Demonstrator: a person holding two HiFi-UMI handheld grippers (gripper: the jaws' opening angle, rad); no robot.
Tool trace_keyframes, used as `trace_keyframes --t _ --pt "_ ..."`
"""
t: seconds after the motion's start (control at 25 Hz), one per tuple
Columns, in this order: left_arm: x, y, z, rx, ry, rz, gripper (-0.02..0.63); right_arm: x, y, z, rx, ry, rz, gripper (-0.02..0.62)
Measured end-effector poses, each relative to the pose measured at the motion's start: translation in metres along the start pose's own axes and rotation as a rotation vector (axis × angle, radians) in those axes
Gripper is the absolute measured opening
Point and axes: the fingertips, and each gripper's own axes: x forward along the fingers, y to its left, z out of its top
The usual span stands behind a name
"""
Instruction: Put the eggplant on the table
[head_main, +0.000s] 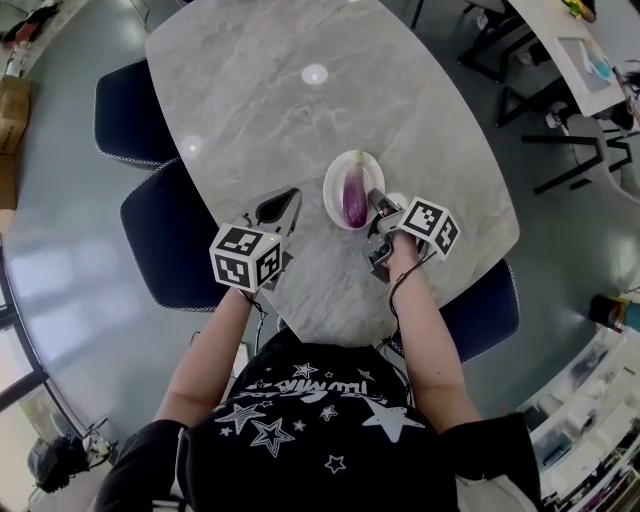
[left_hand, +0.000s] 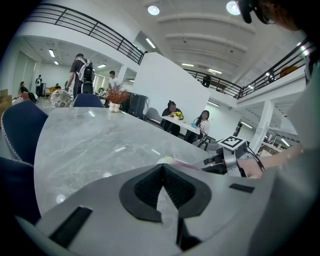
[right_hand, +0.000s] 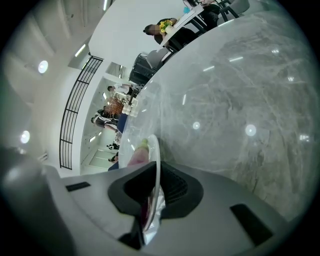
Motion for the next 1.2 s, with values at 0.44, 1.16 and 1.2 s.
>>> trace_keyframes --t 0.44,1.16,1.2 --pt "0.005 -0.012 -0.010 0.013 0.024 -0.036 0.008 0.007 -0.012 -0.008 0.000 0.006 -0.045 0.025" --pt "-0.018 -0.024 -0.012 -0.010 0.000 -0.033 0.008 0.002 -0.012 -0.020 -0.122 0.055 -0.103 0.028" --pt "-0.019 -0.025 -0.013 -0.007 0.001 -0.032 0.008 0.001 -0.012 -0.021 -0.132 0.057 -0.109 0.028"
